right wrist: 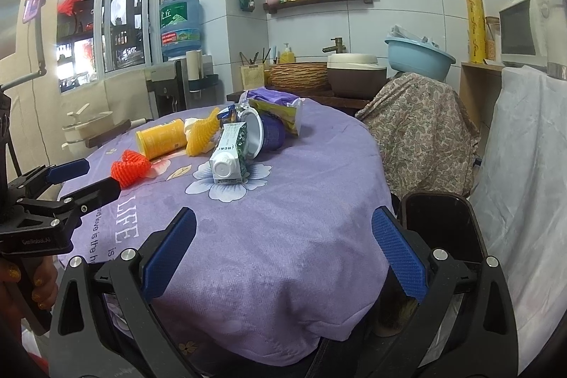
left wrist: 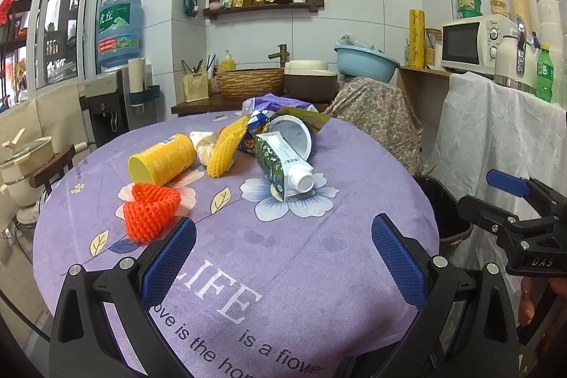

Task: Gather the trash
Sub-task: 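Grasp the orange mesh net with the left tool while the right tool grasps the milk carton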

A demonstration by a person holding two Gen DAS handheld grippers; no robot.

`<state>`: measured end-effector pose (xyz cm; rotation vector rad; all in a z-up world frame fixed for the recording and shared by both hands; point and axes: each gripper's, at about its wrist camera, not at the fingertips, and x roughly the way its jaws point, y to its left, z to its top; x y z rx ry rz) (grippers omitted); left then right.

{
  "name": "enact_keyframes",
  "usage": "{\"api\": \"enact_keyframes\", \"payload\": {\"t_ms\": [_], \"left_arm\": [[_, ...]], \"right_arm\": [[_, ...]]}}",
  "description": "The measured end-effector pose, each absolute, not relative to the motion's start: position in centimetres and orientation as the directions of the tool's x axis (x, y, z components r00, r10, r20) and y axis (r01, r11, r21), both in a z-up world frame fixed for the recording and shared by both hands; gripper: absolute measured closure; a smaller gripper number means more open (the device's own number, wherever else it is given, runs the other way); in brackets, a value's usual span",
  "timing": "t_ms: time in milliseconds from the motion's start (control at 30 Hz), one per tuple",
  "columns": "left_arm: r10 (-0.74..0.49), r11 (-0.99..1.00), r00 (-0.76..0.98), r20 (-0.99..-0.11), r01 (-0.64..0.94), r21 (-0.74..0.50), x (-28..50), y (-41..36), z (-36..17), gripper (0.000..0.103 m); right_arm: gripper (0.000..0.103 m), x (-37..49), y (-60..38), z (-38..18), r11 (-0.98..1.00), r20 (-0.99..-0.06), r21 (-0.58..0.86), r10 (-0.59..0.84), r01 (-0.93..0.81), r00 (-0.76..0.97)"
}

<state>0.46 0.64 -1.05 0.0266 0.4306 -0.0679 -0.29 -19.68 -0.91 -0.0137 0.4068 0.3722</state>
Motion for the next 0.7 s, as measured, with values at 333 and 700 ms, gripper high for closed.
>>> {"api": "enact_keyframes", "payload": {"t_ms": [333,700], "left_arm": [[0.028,0.995,0.874,-0.485,0.022,0.096,2.2,4.8,-2.5,0.005],[0.104,0.990,0.768,-0.632,-0.021,0.138,8.2,11.7,-2.3,0.005]], "right_arm": [[0.005,5.8,-16.5,-3.6,0.881,-0.574,0.183,0.456,-0.437,0.680],[0.005,9.7,-11.5,-3.5,0.789,-0.604,0.290,0.590,-0.542,0.536]]}}
